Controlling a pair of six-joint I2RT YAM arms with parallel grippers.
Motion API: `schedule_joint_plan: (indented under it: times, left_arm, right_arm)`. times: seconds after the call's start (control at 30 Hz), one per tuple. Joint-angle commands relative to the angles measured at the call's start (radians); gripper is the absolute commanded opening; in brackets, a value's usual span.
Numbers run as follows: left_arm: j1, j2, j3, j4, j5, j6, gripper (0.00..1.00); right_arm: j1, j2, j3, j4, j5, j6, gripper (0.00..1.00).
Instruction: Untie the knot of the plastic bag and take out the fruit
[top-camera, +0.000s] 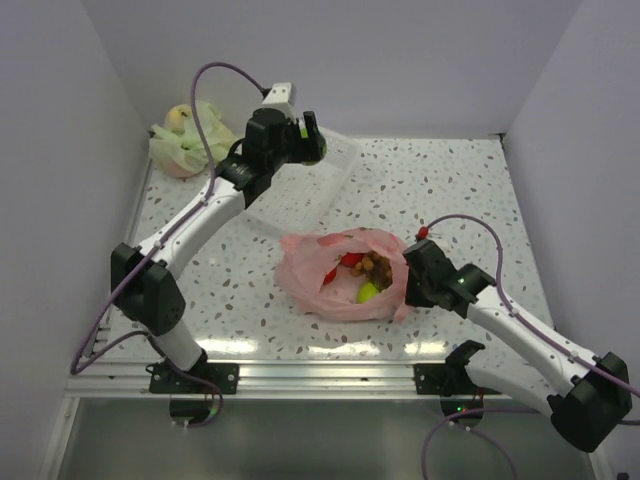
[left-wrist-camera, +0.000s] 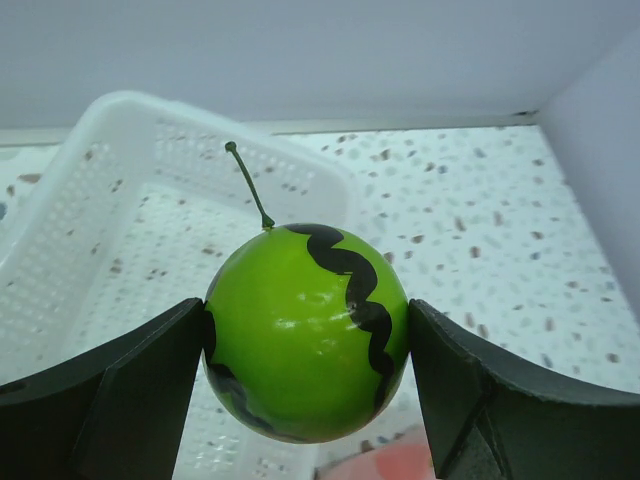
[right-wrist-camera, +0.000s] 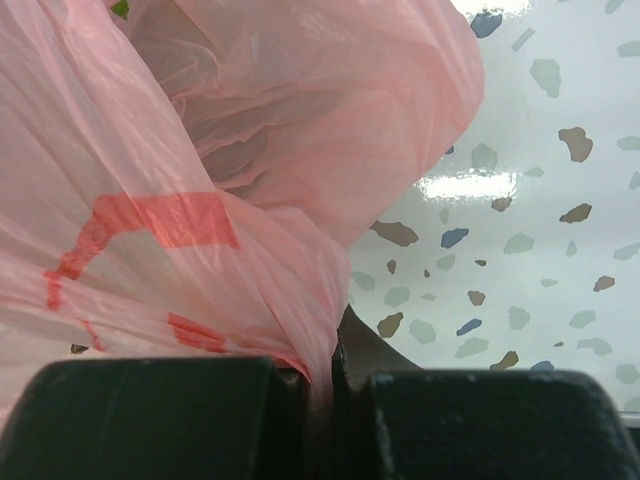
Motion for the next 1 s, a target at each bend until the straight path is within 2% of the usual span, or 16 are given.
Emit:
schedule_joint_plan:
  times: [0.0,0.03,0.13,0.17,0.3,0.57,0.7,0.87,0.97]
  left_arm:
    - [0.058,0.08,0.004,-0.012,-0.073,0.067,0.33]
    - [0.077,0.123,0.008,-0.011,-0.083,0.079,0.35]
    - [0.103,0.202,0.04,-0.038,-0.085,0.094,0.55]
    - [0.104,0.216,0.053,-0.049,-0.08,0.096,0.69]
    - [0.104,0.22,0.063,-0.051,-0.063,0.098,1.0]
    - [0.104,0.164,0.062,-0.08,-0.047,0.082,1.0]
    - [0.092,0.061,0.024,-0.1,-0.005,0.058,1.0]
    - [-0.01,-0.114,-0.033,-0.176,-0.002,0.044,0.99]
    - [-0.142,-0.2,-0.053,-0.236,-0.053,0.041,0.99]
  right_arm:
    - [0.003,-0.003,0.059,-0.013,0.006,-0.007,0.02]
    - [0.003,-0.003,0.062,-0.016,0.009,-0.007,0.02]
    - [0.003,-0.005,0.071,-0.027,0.014,-0.012,0.02]
    - [0.003,-0.003,0.077,-0.03,0.017,-0.013,0.02]
    - [0.003,-0.006,0.091,-0.044,0.026,-0.023,0.06]
    - [0.003,0.003,0.106,-0.046,0.025,-0.035,0.06]
    - [0.003,-0.002,0.112,-0.049,0.035,-0.036,0.06]
    - [0.003,0.0,0.108,-0.039,0.044,-0.04,0.06]
    - [0.003,0.001,0.099,-0.033,0.044,-0.038,0.05]
